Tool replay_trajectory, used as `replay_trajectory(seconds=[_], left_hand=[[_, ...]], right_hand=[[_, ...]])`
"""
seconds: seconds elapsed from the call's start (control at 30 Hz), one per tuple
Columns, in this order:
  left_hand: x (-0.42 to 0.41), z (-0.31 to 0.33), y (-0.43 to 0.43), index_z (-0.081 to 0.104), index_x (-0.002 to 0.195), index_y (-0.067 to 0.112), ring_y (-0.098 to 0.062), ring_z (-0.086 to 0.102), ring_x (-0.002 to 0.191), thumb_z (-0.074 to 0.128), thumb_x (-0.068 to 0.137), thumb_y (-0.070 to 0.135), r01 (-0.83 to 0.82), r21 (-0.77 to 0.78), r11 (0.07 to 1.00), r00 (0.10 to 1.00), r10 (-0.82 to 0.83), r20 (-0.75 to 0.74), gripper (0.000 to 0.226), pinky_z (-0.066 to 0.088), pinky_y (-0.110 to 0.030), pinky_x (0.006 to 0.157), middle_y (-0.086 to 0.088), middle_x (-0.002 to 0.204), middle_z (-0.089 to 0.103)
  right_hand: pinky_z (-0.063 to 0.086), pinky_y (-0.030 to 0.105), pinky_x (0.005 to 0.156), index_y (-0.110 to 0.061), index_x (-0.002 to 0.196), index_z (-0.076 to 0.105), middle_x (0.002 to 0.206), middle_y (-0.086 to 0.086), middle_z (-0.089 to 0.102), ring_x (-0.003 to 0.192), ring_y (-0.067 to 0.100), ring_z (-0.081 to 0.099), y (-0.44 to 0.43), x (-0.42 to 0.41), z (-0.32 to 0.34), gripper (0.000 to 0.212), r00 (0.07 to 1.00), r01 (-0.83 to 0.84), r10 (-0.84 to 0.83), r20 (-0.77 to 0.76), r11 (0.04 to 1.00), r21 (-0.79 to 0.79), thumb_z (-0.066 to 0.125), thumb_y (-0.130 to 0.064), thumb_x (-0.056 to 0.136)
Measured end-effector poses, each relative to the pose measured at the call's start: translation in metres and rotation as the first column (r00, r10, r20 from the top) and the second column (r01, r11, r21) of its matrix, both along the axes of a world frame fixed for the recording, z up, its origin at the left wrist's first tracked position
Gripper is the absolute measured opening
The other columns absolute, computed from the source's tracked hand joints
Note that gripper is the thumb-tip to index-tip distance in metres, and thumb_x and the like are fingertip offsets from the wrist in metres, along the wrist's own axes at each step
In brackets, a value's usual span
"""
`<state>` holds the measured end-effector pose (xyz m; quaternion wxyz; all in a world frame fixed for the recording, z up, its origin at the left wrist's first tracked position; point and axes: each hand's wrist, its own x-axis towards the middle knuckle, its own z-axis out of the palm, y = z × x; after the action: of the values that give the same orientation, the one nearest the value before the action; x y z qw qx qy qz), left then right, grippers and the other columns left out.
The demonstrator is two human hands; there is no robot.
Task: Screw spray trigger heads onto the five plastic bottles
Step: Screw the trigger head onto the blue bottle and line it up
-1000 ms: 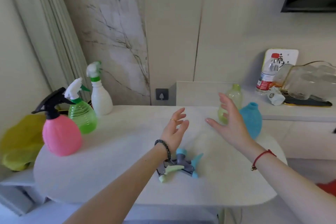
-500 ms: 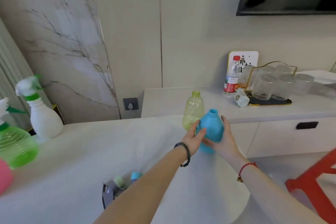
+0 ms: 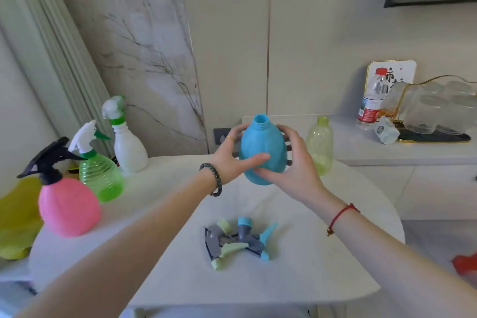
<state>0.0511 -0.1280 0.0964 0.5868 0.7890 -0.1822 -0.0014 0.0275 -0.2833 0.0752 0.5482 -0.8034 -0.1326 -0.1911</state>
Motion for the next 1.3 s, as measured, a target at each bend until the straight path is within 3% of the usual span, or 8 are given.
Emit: replay_trajectory(seconds=[0.2, 0.3, 0.43, 0.6, 0.73, 0.93, 1.07, 1.3], left_hand=[[-0.033, -0.018, 0.089, 0.034, 0.101, 0.055, -0.001, 0.056, 0.094, 0.074, 0.058, 0.046, -0.128, 0.101, 0.987, 0.985, 0.138, -0.100, 0.059, 0.054, -0.018, 0.068, 0.019, 0.107, 0.052], [-0.048, -0.041, 0.125, 0.037, 0.110, 0.044, -0.016, 0.060, 0.098, 0.075, 0.064, 0.038, -0.207, 0.110, 0.972, 0.952, 0.226, -0.207, 0.060, 0.055, -0.040, 0.080, 0.013, 0.109, 0.053], [-0.061, -0.063, 0.157, 0.036, 0.111, 0.045, -0.015, 0.061, 0.097, 0.075, 0.066, 0.035, -0.268, 0.094, 0.959, 0.925, 0.284, -0.252, 0.060, 0.055, -0.039, 0.079, 0.014, 0.108, 0.054], [-0.070, -0.079, 0.164, 0.034, 0.116, 0.042, -0.005, 0.059, 0.094, 0.075, 0.066, 0.035, -0.273, 0.130, 0.953, 0.929, 0.296, -0.223, 0.066, 0.051, -0.020, 0.070, 0.018, 0.106, 0.054], [-0.070, -0.085, 0.154, 0.032, 0.123, 0.036, 0.002, 0.056, 0.091, 0.075, 0.067, 0.030, -0.268, 0.088, 0.959, 0.937, 0.281, -0.209, 0.071, 0.049, -0.010, 0.060, 0.019, 0.106, 0.053], [-0.062, -0.090, 0.138, 0.031, 0.124, 0.037, -0.003, 0.055, 0.098, 0.075, 0.066, 0.035, -0.233, 0.094, 0.968, 0.943, 0.248, -0.223, 0.073, 0.049, -0.019, 0.074, 0.011, 0.113, 0.054], [-0.058, -0.090, 0.125, 0.029, 0.117, 0.047, -0.010, 0.054, 0.102, 0.074, 0.065, 0.040, -0.211, 0.112, 0.971, 0.947, 0.231, -0.224, 0.070, 0.049, -0.030, 0.085, 0.014, 0.113, 0.052], [-0.057, -0.090, 0.118, 0.027, 0.113, 0.051, -0.002, 0.052, 0.096, 0.074, 0.063, 0.042, -0.198, 0.105, 0.975, 0.950, 0.217, -0.226, 0.069, 0.046, -0.025, 0.080, 0.021, 0.106, 0.051]], right_hand=[[0.042, 0.027, 0.094, -0.040, 0.134, 0.023, 0.131, -0.012, 0.040, 0.116, 0.006, 0.042, 0.059, -0.008, -0.016, 0.086, 0.916, -0.375, 0.331, -0.226, 0.906, -0.197, 0.075, -0.026, 0.068], [0.035, 0.024, 0.096, -0.031, 0.135, 0.033, 0.128, -0.006, 0.048, 0.116, 0.010, 0.044, 0.055, -0.004, -0.028, 0.065, 0.876, -0.477, 0.325, -0.356, 0.685, -0.550, 0.057, -0.007, 0.080], [0.041, 0.035, 0.094, -0.028, 0.117, 0.055, 0.118, 0.004, 0.054, 0.113, 0.023, 0.047, 0.036, -0.006, -0.050, 0.049, 0.894, -0.429, 0.270, -0.358, 0.286, -0.857, 0.043, 0.003, 0.080], [0.040, 0.033, 0.087, -0.027, 0.119, 0.052, 0.117, 0.003, 0.049, 0.111, 0.022, 0.046, 0.020, -0.006, -0.071, 0.040, 0.931, -0.316, 0.239, -0.277, 0.142, -0.938, 0.044, -0.006, 0.086], [0.038, 0.025, 0.082, -0.026, 0.118, 0.052, 0.108, -0.002, 0.049, 0.104, 0.017, 0.049, 0.003, -0.001, -0.066, 0.039, 0.942, -0.331, 0.203, -0.269, 0.414, -0.848, 0.048, -0.007, 0.084], [0.039, 0.015, 0.060, -0.032, 0.087, 0.049, 0.077, -0.004, 0.056, 0.063, 0.008, 0.051, 0.013, 0.003, 0.016, 0.031, 0.982, -0.168, 0.185, 0.040, 0.947, -0.274, 0.056, -0.002, 0.085], [0.045, 0.019, 0.051, -0.015, 0.085, 0.050, 0.074, 0.007, 0.051, 0.050, 0.005, 0.052, 0.051, 0.004, 0.084, 0.010, 0.947, -0.315, 0.318, 0.042, 0.896, 0.314, 0.044, -0.014, 0.093], [0.047, 0.020, 0.055, -0.015, 0.086, 0.046, 0.075, 0.004, 0.049, 0.057, 0.009, 0.052, 0.112, -0.002, 0.097, 0.010, 0.925, -0.352, 0.370, -0.085, 0.921, 0.168, 0.043, -0.018, 0.095]])
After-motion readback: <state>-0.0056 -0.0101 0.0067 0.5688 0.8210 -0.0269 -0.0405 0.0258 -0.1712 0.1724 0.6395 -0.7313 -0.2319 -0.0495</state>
